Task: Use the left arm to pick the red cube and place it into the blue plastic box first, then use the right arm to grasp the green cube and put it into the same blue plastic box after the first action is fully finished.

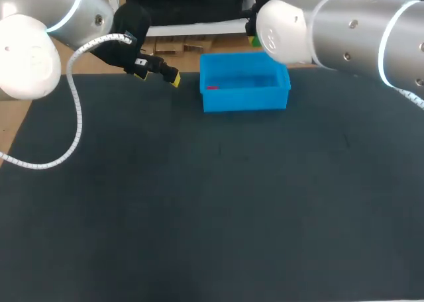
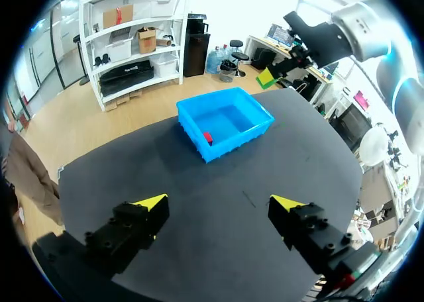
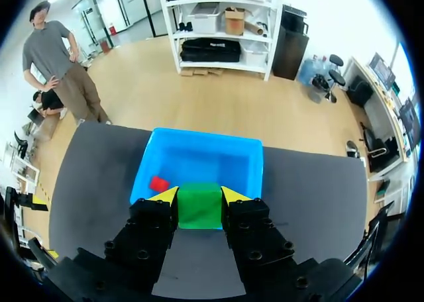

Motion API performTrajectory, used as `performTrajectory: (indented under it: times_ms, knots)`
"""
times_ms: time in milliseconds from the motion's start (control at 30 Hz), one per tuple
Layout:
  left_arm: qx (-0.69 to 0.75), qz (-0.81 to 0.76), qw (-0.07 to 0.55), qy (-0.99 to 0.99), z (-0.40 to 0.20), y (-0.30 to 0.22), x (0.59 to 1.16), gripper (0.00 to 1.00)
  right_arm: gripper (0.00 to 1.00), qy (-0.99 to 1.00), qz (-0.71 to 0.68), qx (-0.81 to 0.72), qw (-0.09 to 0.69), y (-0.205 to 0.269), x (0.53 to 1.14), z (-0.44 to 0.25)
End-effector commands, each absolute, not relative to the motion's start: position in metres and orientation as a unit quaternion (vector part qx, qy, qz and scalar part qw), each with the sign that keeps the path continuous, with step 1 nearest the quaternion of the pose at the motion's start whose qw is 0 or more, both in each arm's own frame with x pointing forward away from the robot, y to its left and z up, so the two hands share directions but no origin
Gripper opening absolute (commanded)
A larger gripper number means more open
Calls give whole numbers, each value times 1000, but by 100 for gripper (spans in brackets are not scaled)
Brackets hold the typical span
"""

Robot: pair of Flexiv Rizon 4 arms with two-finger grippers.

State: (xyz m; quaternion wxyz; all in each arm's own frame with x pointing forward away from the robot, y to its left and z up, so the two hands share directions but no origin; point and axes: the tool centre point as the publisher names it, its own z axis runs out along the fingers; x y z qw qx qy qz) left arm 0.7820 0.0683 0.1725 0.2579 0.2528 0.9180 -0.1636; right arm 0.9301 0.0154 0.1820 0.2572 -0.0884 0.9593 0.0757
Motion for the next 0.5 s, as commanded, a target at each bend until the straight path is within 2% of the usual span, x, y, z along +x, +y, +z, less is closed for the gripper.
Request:
performTrajectory:
  times_ms: [33,500]
  knots:
    - [254,-166,259,917,172,70,782,100,0,961,74,-90,251,19,943,180]
    - [254,-166,259,917,172,70,782,100,0,960,72,-97,254,21,959,173]
